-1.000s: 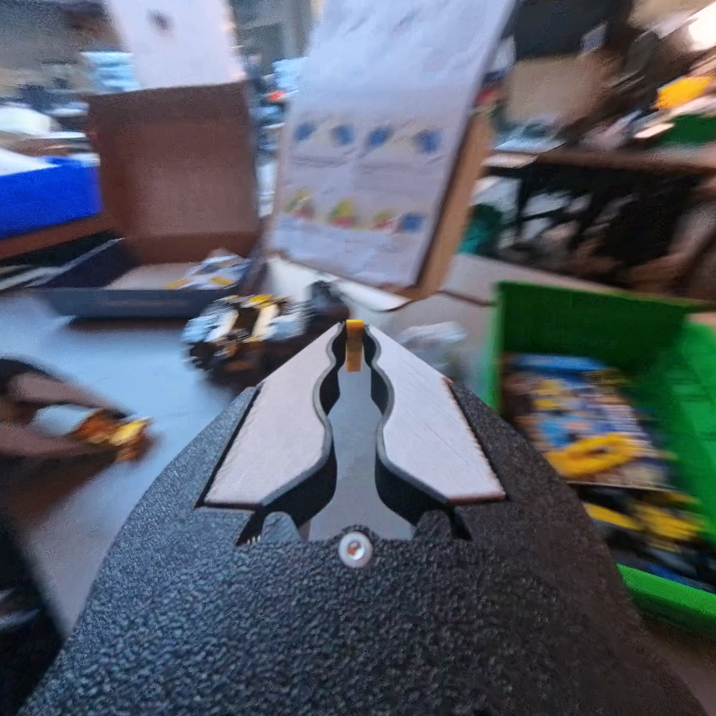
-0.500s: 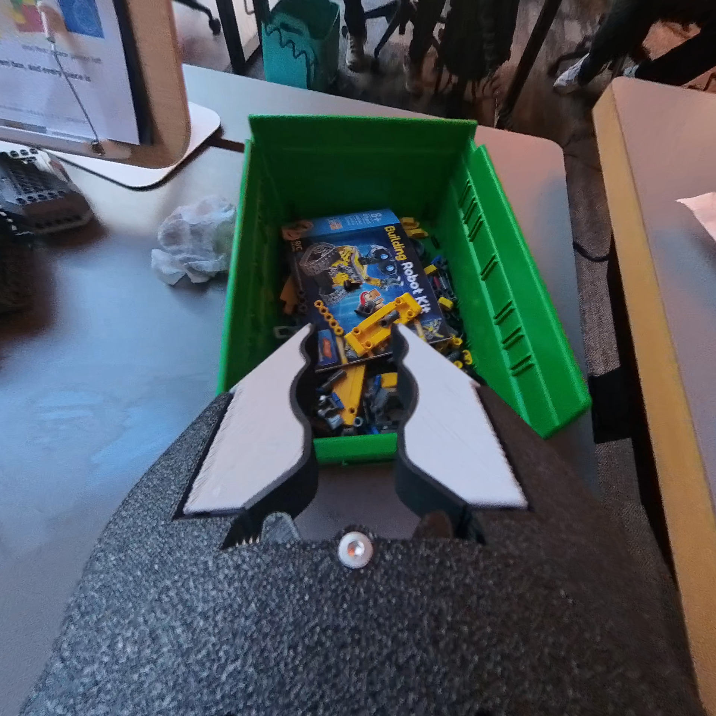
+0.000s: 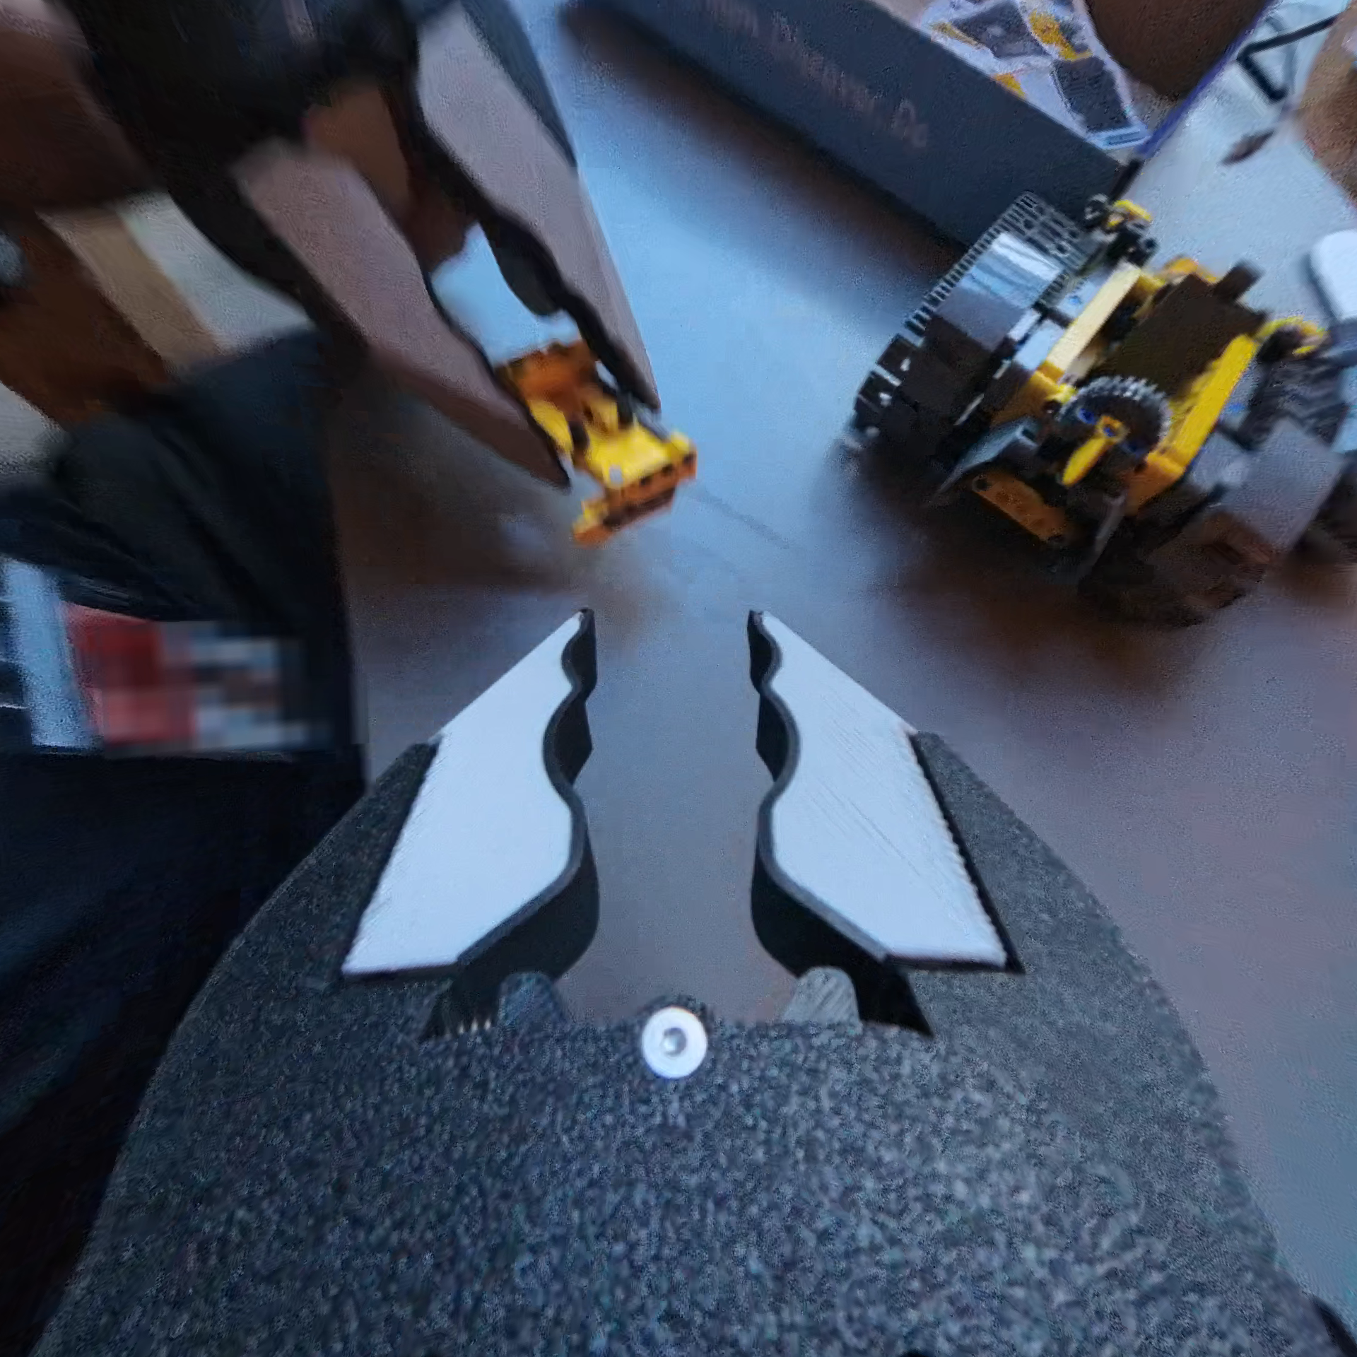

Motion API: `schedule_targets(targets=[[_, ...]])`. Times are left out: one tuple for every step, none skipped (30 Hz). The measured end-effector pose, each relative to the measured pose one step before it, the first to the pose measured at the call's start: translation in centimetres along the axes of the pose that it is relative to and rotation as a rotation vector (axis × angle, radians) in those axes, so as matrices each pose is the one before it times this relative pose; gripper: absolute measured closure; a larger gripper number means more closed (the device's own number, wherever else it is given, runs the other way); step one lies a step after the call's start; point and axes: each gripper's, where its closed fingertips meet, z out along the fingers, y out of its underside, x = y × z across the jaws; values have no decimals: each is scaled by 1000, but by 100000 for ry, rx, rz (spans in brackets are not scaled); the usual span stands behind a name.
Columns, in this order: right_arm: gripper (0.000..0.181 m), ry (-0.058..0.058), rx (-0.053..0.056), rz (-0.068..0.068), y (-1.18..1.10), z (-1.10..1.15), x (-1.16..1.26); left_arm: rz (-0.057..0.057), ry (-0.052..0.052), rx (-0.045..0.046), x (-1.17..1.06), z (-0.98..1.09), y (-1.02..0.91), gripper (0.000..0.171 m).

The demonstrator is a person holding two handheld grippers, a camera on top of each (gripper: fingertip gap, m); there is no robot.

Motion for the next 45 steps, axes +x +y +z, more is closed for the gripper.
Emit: schedule_targets(targets=[[144,4478,-1964,-1985,155,173,549,-7134,-951,4639,-992,-734,-471,141],[144,2887,586,1653,-92,-112,607,-6460,-2944,3668,-1398,-877,-435,141],[145,1374,2983,3828,-314,-300,583,-5682,-3997,3283,-1592,-940,-477,141],[146,-13,4238,4690,-434,-398,479,-5528,-2757,3411,-1353,-876,-588,141],[147,-1472,4470,4408,-522,-367,196,-5448,850,2978,-632,-654,-569,141],[147,-2988,4173,2958,-580,-251,-227,-5811,4674,2332,217,-372,-460,141],[147,-3416,3597,525,-611,-78,-585,-6893,8097,1439,945,-52,-244,141],[147,-1897,2818,-2420,-581,113,-673,-8343,9909,1201,1324,228,-68,141],[147,-28,1801,-5198,-512,292,-641,-9008,9790,1902,1309,438,7,141],[147,1863,812,-6876,-472,395,-487,-8865,8611,1142,1062,563,218,141],[147,4350,736,-7121,-543,394,-110,-7781,6418,-299,662,597,425,141],[147,4025,1007,-6369,-615,368,-68,-5656,3902,-707,305,546,438,141],[147,1477,1122,-5121,-584,341,-305,-2946,1810,-893,69,452,411,141],[147,798,534,-3825,-427,345,-264,-414,616,-1437,21,361,395,141],[147,829,-48,-3125,-235,311,-181,887,-518,-1795,-25,283,384,141],[149,-14,103,-2896,-154,230,-271,1397,-1170,-1753,-39,208,313,141],[159,-227,530,-2792,-132,123,-328,988,-629,-1140,59,144,213,141],[168,728,1101,-2710,-170,21,-204,29,412,-493,152,84,115,141],[169,1587,526,-2324,-65,-44,-16,-287,566,-435,107,51,131,141],[170,1241,-1232,-1064,230,7,69,212,-842,70,-148,6,43,141],[173,1579,-2162,634,421,57,277,1069,-2232,600,-361,-22,-54,140],[173,1696,-1313,2158,376,79,385,1573,-2508,114,-362,11,-33,141],[174,262,-266,3261,270,106,233,2797,-3160,-920,-344,91,57,140],[174,-1366,-757,3453,275,131,-13,4737,-4730,-2565,-373,165,220,135],[174,-536,-931,2229,261,104,8,7162,-6999,-4073,-499,197,381,130],[174,731,-313,231,121,54,44,9076,-7709,-4041,-431,165,340,127],[174,1023,-234,-1223,62,50,-25,9662,-7179,-3275,-291,103,205,127],[174,1704,-141,-1874,-18,36,-10,9070,-6667,-2583,-265,37,127,128],[174,2398,672,-2380,-153,-9,54,8213,-4735,-1790,-107,10,44,134],[173,1831,1111,-2762,-202,-18,-19,7767,-1704,-1661,250,-11,82,147],[173,340,221,-2568,-36,6,-125,7444,-4836,-2257,-253,53,230,148],[172,-1246,-888,-1839,151,40,-241,9054,-6363,-2754,-459,72,388,149],[170,-2347,-738,-1028,200,42,-355,9369,-4691,-2848,-194,120,469,150],[170,-2598,-369,-184,188,9,-375,7812,-2993,-2856,-2,123,443,151],[168,-2622,-346,606,177,-7,-342,7328,-3327,-2220,-68,94,316,151],[167,-2936,102,1005,95,-98,-335,7671,-2831,-1805,29,101,296,153],[168,-2376,868,1063,-58,-217,-207,5600,-1723,-2067,88,104,300,156],[170,-1334,1097,690,-107,-278,-21,1429,-1464,-315,-64,35,48,158],[169,-911,710,211,-61,-249,47,-1881,1906,1974,191,-78,-272,158],[166,-519,636,-368,-72,-249,93,-3755,3682,1744,293,-99,-237,158],[164,-320,433,-874,-62,-253,95,-3317,2836,1832,138,-119,-213,158],[164,467,158,-789,-42,-236,201,-2133,2317,1486,92,-133,-156,158],[162,350,532,-203,-111,-217,192,-1070,3436,1077,322,-136,-109,158],[157,-1370,1600,502,-254,-217,-60,-194,3944,1306,486,-157,-177,158],[150,-2629,2433,1292,-371,-187,-255,-187,3230,1873,436,-160,-281,158]])
